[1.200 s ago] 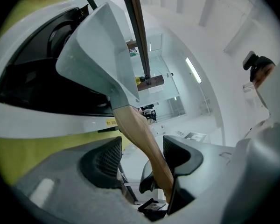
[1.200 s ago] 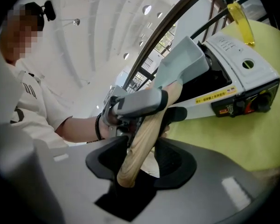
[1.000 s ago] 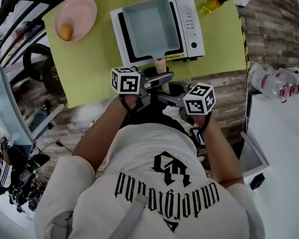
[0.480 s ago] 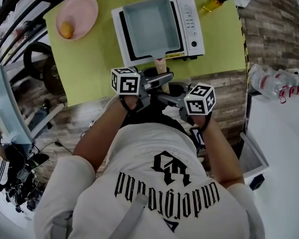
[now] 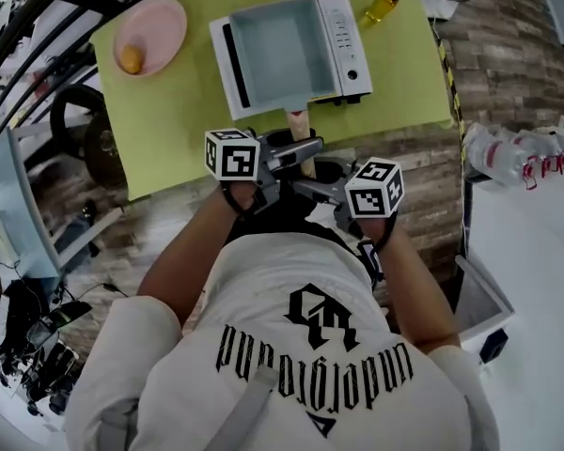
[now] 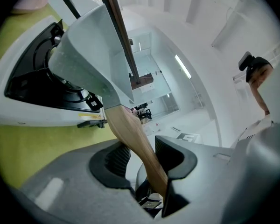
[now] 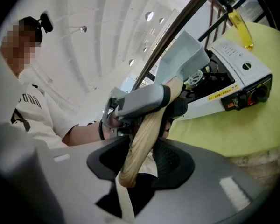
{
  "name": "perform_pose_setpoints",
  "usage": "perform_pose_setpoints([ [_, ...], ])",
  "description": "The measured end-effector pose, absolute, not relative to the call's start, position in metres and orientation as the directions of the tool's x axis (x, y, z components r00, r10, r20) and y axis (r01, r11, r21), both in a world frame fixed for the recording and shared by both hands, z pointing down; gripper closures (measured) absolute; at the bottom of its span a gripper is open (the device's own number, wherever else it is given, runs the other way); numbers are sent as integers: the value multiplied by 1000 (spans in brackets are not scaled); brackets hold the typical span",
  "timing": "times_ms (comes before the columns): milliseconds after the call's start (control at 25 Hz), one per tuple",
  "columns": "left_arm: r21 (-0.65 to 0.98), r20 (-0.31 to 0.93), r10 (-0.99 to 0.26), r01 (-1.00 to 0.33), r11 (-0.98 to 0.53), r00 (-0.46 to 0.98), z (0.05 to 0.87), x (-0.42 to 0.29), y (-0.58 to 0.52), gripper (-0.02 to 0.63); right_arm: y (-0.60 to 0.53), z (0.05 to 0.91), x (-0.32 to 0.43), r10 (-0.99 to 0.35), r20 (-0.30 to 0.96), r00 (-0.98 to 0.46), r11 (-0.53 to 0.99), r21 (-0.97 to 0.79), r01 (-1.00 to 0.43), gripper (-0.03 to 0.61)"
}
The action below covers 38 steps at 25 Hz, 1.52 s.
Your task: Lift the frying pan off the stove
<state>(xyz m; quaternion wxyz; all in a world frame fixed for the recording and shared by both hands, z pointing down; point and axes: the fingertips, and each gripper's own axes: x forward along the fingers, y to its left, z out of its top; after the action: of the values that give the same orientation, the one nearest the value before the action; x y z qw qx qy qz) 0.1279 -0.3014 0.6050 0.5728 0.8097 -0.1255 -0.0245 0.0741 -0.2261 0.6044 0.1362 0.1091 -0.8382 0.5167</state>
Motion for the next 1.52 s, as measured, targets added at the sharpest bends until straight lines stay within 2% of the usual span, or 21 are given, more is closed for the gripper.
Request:
perform_pose_setpoints([
  [760, 873, 104, -221, -196, -447, 970, 521, 156, -215, 426, -141, 527, 100, -103, 288, -952, 542, -786, -297, 411],
  [1520, 844, 117, -262, -235, -483, 958, 462, 130, -108, 423, -33, 468, 77, -88, 200, -976, 594, -776, -213, 407],
])
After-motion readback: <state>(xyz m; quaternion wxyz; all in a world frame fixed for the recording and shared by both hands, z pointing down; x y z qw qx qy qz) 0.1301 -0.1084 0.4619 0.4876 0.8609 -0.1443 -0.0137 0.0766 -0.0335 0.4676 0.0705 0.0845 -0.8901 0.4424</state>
